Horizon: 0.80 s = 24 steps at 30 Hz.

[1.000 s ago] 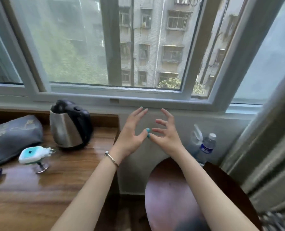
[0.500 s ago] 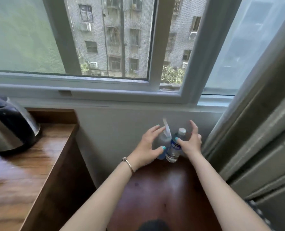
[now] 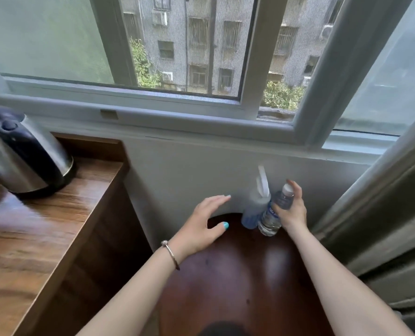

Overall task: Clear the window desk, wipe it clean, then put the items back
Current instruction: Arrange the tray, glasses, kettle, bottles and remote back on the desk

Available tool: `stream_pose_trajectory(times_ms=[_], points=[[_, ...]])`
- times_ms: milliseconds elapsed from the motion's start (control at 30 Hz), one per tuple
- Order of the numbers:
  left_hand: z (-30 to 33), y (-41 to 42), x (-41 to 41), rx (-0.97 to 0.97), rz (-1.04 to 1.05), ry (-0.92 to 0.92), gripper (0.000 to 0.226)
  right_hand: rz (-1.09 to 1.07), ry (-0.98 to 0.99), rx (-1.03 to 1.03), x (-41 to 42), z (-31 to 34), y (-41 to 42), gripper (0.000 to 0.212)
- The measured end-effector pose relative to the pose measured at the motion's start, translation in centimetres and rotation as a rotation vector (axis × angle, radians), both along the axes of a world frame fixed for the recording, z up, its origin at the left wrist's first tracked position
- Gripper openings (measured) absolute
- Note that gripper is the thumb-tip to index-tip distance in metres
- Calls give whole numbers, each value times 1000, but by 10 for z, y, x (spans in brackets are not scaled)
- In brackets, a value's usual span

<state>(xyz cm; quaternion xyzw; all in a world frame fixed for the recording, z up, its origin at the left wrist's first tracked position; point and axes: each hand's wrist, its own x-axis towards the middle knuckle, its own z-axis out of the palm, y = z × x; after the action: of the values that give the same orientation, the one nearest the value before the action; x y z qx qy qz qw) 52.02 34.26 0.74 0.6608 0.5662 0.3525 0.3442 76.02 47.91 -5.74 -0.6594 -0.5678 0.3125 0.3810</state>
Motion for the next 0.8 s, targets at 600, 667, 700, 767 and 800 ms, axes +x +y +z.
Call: stream_pose_trajectory(times_ms=[600,667,700,767,800], points=[[2,-30,17,-48,-154,29,66,-126,83,207,-2,34,-84,69],[8,-36,16,-31,-191,39,72,-85,101,227,-12,53,-99,73],[12,-40,14,-12,-227,58,75,-72,113,246,-18,65,-107,74],[20,-50,8,24,-286,93,82,-52,144,287,-36,87,-122,77],[24,-54,3,38,-295,94,85,-43,160,306,-46,99,-130,78]])
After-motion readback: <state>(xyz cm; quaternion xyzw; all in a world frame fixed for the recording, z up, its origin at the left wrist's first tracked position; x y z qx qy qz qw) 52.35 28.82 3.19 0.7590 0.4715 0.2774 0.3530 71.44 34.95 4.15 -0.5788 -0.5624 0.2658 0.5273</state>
